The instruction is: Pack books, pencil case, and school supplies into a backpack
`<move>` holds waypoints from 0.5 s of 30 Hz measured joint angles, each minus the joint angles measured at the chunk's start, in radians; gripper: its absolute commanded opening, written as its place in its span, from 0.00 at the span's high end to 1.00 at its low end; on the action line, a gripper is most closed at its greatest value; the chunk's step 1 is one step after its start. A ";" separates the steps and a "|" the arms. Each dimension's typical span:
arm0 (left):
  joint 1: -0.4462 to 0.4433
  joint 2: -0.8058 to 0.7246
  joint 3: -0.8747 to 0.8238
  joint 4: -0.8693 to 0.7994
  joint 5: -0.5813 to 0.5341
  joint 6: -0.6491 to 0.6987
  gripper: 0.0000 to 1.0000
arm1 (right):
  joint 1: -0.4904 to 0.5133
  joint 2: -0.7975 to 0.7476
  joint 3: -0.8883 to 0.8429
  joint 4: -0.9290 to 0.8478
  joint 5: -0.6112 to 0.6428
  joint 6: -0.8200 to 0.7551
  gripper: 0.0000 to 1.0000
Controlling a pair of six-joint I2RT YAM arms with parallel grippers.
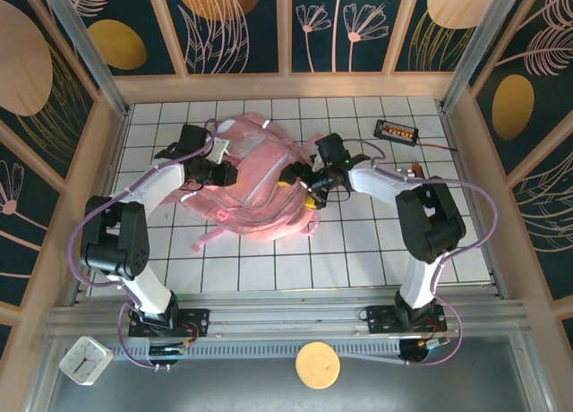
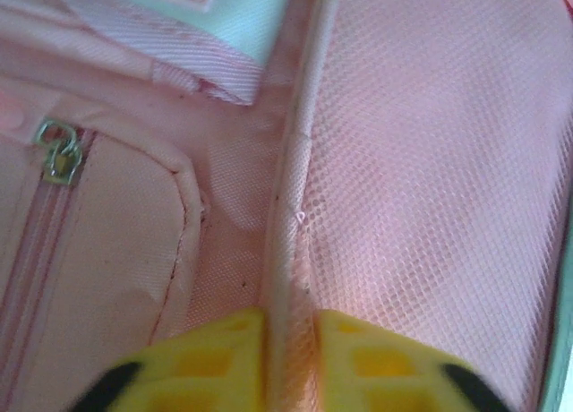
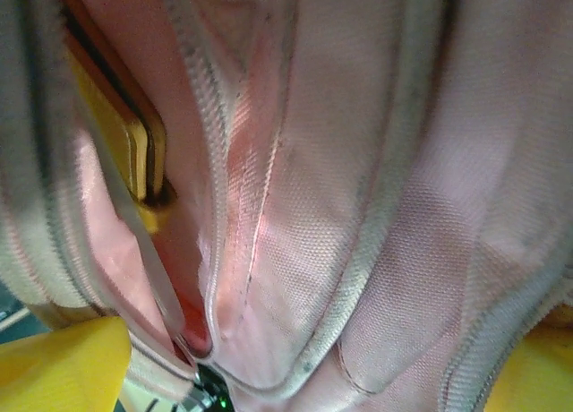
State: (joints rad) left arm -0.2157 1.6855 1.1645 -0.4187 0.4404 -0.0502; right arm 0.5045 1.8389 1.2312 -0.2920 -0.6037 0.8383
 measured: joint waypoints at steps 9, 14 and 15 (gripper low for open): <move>-0.001 -0.011 -0.144 0.222 0.084 -0.254 0.96 | -0.120 0.086 0.217 -0.093 0.112 -0.153 0.01; -0.003 -0.046 -0.264 0.401 0.133 -0.452 0.99 | -0.071 -0.041 0.193 -0.221 0.327 -0.198 0.01; -0.005 -0.050 -0.279 0.428 0.144 -0.486 1.00 | -0.040 -0.074 0.191 -0.248 0.356 -0.197 0.01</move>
State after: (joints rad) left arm -0.2211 1.6360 0.8852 0.0093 0.5846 -0.5365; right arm 0.4648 1.7645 1.4220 -0.5396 -0.2478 0.6415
